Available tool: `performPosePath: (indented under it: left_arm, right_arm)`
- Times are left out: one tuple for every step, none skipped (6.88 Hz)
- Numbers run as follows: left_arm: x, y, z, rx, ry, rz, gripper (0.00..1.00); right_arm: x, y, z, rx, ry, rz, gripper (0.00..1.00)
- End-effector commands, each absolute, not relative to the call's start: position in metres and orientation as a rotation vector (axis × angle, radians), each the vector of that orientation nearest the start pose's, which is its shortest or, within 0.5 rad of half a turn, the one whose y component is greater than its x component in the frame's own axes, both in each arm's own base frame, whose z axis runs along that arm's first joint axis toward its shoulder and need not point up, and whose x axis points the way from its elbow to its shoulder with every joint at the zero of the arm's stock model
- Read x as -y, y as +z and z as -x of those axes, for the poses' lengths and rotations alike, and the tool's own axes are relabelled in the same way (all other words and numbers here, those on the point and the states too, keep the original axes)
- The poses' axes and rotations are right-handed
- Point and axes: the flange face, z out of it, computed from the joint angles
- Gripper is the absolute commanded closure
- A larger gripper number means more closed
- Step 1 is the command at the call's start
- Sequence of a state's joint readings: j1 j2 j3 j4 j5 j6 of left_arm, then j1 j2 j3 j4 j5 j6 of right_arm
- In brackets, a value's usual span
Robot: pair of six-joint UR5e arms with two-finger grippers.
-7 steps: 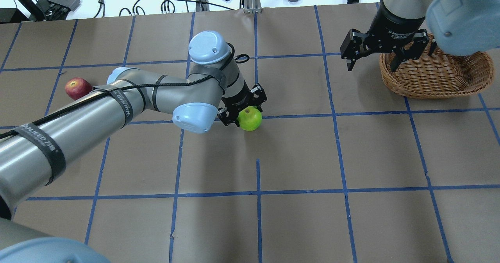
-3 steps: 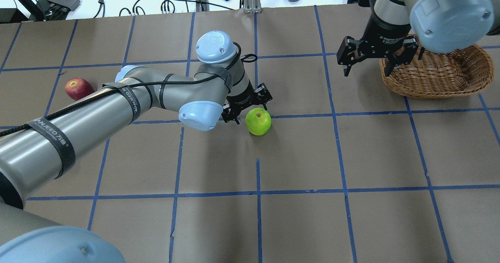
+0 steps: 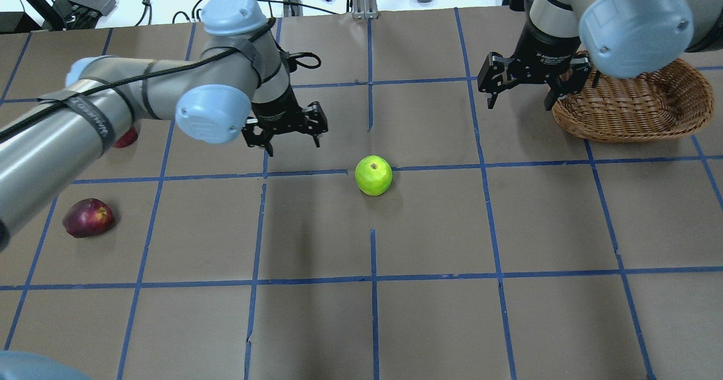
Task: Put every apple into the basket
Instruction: 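Carry the green apple to the table center and release it with left gripper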
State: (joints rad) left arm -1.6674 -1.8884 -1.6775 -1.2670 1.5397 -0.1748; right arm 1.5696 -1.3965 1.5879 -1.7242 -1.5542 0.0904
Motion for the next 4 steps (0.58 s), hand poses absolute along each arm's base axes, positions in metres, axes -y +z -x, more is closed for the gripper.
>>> performPosePath:
  left_arm:
    - [0.549,0.321,0.071,-3.041,0.314,-0.232,0.00]
    - [0.535,0.312,0.015,-3.059,0.366,-0.349,0.00]
    - [0.521,0.302,-0.035,-3.049,0.413,-0.390,0.00]
    - [0.508,0.300,-0.064,-3.039,0.440,-0.615,0.00]
  right_arm:
    - [0.560,0.371,-0.210,-3.095,0.061,-0.118,0.00]
    - [0.561,0.345,-0.246,-3.098,0.078,-0.153,0.00]
    - [0.561,0.326,-0.275,-3.097,0.068,-0.153,0.00]
    - [0.556,0.305,-0.299,-3.102,0.098,-0.107,0.00]
